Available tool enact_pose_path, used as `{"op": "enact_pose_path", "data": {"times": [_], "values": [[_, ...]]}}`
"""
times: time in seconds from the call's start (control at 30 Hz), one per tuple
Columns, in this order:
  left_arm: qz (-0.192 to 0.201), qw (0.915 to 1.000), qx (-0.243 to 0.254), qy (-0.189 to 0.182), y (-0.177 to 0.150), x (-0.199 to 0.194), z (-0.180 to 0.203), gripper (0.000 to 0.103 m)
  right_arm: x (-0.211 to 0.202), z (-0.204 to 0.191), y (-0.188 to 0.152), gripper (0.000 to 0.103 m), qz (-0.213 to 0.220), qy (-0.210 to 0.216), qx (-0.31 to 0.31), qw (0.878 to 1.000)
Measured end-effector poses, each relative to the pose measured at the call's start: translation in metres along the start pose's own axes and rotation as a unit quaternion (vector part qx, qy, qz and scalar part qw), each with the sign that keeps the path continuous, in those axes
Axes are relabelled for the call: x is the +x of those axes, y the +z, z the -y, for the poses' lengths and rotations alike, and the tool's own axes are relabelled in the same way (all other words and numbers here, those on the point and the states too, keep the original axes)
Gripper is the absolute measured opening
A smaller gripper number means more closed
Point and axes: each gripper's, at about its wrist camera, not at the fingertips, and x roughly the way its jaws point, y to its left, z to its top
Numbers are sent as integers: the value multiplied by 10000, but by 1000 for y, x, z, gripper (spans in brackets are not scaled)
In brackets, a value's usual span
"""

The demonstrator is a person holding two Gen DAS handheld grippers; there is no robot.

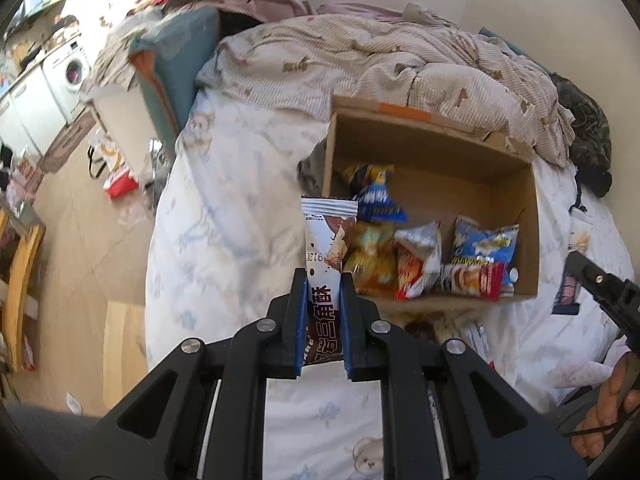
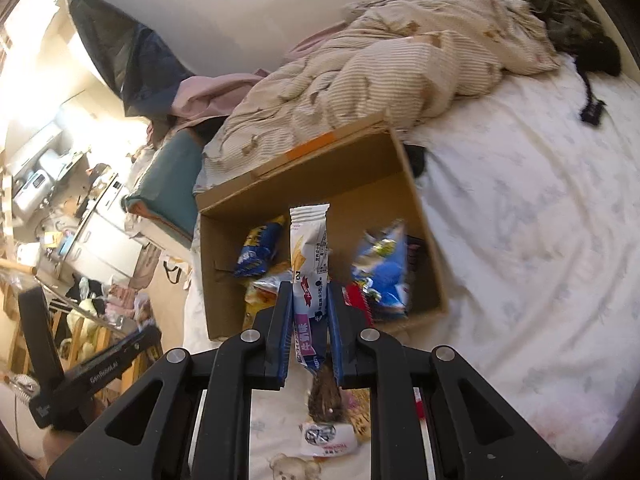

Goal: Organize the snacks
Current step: 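Carry both snacks into the box and open both tools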

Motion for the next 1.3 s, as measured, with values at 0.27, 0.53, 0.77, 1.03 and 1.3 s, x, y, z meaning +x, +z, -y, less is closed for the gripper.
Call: {"op": "enact_pose_path", "data": {"times": [0.27,0.53,0.77,1.03,1.3], "values": [[128,9990,418,55,46,23,21,12,32,-7,22,17,-117,-24,-177,9998],[128,9981,598,29,65,54,41,12,64,1,38,17,-314,-119,-61,9994],[85,9968,794,27,56,79,49,12,89,12,42,17,-542,-231,54,9982],[53,9978,653,-45,55,90,45,14,100,13,43,18,-653,-250,72,9975],[71,9984,556,-78,57,88,43,14,110,12,41,21,-772,-182,121,9968]]}}
